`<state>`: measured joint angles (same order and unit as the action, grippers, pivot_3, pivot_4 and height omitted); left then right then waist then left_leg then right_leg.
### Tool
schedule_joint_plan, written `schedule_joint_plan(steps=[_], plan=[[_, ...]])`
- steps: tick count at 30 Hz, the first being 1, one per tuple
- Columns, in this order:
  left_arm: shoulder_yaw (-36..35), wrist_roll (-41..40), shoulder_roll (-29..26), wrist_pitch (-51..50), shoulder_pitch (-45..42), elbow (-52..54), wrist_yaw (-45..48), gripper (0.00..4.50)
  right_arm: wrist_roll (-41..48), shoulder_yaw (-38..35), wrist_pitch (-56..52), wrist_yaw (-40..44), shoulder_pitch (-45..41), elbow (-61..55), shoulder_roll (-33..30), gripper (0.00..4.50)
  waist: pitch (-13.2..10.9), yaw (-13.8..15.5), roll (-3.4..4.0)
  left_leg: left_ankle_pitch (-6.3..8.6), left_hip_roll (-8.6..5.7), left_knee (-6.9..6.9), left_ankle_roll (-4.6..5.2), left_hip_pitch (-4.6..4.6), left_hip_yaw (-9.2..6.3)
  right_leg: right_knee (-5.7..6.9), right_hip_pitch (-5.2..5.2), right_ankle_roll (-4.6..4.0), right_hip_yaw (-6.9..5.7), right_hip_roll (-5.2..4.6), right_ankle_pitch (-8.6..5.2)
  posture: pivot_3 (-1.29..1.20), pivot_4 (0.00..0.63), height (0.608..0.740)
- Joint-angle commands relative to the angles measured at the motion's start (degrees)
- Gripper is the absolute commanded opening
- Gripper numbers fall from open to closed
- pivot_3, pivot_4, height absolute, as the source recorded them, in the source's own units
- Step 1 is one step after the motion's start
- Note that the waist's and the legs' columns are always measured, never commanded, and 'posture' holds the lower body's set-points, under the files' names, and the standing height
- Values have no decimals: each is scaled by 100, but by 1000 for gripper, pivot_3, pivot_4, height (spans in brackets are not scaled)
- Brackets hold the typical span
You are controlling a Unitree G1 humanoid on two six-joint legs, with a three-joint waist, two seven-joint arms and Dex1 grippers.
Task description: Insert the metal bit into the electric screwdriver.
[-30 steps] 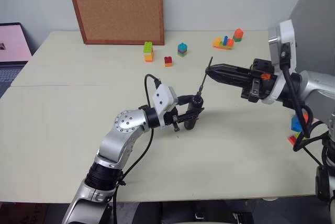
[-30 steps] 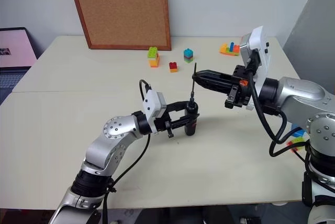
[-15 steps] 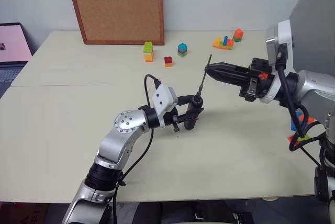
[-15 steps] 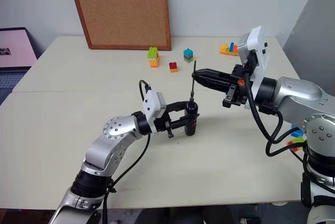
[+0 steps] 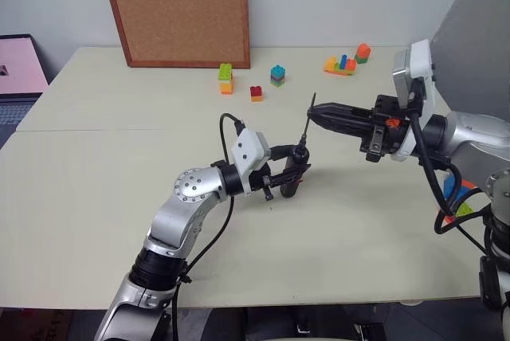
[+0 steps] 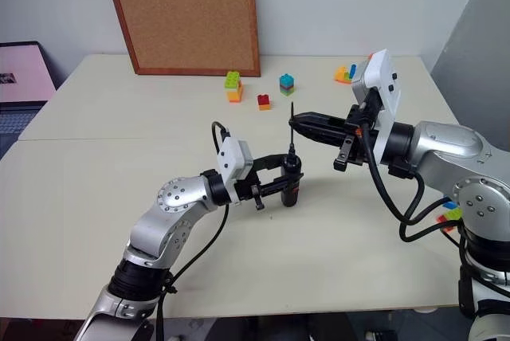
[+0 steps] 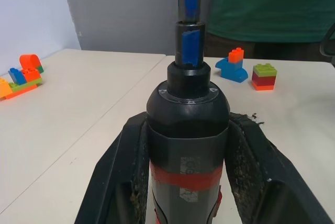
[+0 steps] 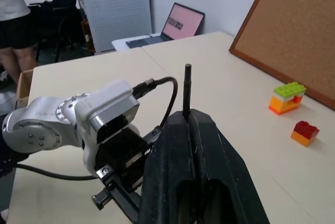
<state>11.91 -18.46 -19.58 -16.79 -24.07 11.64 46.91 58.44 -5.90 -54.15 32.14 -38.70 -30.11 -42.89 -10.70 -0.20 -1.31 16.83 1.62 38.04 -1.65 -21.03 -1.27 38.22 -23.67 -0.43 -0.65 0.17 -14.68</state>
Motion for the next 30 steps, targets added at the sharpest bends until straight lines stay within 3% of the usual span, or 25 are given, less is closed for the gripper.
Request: schedule_joint_plan(steps=[1,29,30], plan=[[48,33,-10,-18,50,22,8,1642,-65,-86,107,67,26,-153,-52,0,0,0,0,0,2,-1,0,0,-1,-9,4,1,-1,0,1,0,150,740],[74,57,3,8,27,3,17,1641,175,210,-677,-450,127,-338,-71,0,3,5,0,0,2,-2,0,11,-1,-22,24,9,0,-2,5,0,150,740],[72,56,1,10,24,-1,19,1641,174,178,-644,-453,124,-330,-55,194,3,5,0,0,1,-2,0,11,-1,-22,24,9,0,-1,5,0,150,740]])
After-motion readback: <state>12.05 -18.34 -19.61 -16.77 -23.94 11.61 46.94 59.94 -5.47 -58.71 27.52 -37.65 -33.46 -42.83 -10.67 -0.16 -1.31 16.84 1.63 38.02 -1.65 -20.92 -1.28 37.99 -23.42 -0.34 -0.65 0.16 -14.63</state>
